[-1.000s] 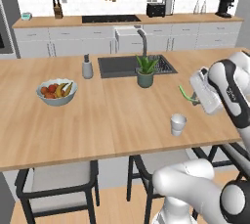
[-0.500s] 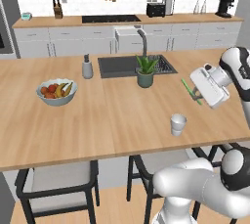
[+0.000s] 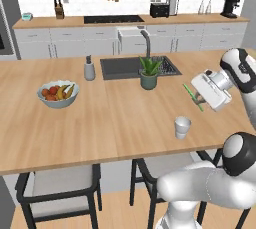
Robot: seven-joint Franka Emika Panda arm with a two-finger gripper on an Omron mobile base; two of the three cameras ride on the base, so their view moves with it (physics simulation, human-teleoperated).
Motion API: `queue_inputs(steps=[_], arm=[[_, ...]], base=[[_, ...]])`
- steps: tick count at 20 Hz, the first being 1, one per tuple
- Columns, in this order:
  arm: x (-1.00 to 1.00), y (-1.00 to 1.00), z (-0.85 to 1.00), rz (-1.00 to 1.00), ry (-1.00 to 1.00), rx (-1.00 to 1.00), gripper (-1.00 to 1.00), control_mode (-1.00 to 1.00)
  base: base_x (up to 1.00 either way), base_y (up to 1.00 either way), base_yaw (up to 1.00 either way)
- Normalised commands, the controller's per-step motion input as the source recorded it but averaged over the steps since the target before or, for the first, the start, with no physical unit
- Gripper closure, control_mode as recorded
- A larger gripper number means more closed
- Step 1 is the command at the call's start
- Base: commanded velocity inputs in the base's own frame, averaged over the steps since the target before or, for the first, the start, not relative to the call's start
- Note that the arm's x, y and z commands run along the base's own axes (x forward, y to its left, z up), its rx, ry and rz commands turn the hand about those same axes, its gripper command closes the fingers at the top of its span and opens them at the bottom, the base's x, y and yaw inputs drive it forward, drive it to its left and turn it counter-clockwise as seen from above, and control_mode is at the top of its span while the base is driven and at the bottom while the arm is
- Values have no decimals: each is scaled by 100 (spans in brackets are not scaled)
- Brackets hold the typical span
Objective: Take a straw from the drawer in front and place it inside the glass cup on the dining counter.
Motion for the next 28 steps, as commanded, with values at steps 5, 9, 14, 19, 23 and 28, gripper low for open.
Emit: queue_inputs(steps=[5,9,14,19,23,28], arm=[[3,-11,-20,10,-4,19,100,-100],[0,-10,-4,14,0,22,100,-100],[5,1,-16,7,0,16,100,-100],[12,13,-30,0,0,7,100,-100],[6,15,-15,0,1,3,100,-100],[1,1,-9,0,0,4,100,-100]], base=[[0,0,0],[0,0,0],[0,0,0],[0,0,0],[0,0,0],[0,0,0]])
